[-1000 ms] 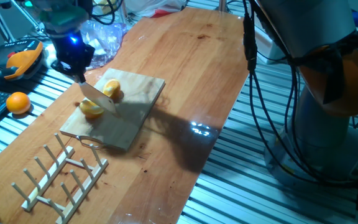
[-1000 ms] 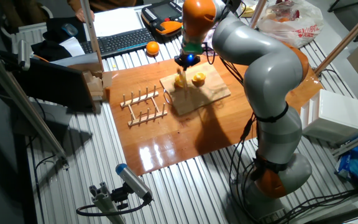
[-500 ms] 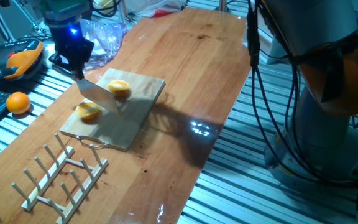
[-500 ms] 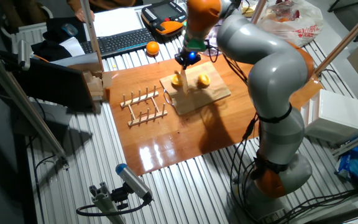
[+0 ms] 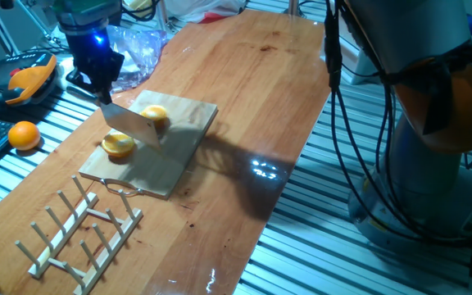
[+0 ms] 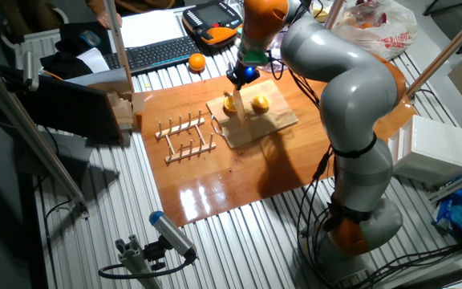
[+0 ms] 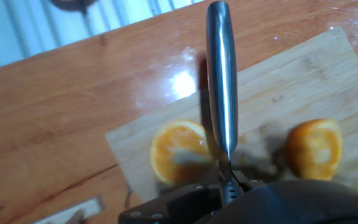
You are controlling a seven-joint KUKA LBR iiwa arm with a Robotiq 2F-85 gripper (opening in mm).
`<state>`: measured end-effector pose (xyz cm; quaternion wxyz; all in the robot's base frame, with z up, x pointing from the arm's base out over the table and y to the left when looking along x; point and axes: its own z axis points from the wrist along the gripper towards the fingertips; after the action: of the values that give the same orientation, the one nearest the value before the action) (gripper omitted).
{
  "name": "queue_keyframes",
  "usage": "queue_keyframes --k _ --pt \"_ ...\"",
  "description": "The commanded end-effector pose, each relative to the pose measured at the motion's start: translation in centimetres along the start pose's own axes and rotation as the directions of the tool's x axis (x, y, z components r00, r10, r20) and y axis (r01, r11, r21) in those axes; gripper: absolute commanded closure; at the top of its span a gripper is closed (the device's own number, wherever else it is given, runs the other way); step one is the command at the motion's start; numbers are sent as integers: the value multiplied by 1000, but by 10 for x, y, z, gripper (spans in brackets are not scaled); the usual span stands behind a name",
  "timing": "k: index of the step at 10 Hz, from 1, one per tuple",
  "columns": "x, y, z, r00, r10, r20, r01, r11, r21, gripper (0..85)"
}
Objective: Chop the orange
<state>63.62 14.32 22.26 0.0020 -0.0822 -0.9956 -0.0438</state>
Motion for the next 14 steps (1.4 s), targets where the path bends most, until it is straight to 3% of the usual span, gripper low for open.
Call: queue_keyframes --k 1,3,5,10,14 --pt "0 0 0 1000 -21 1 21 1000 6 850" --pt "0 0 0 996 -89 31 89 996 22 850" --pt "0 0 0 982 -180 58 180 984 16 850" --pt "0 0 0 974 -223 24 223 975 3 850" --pt "0 0 0 978 -203 41 205 978 -41 850"
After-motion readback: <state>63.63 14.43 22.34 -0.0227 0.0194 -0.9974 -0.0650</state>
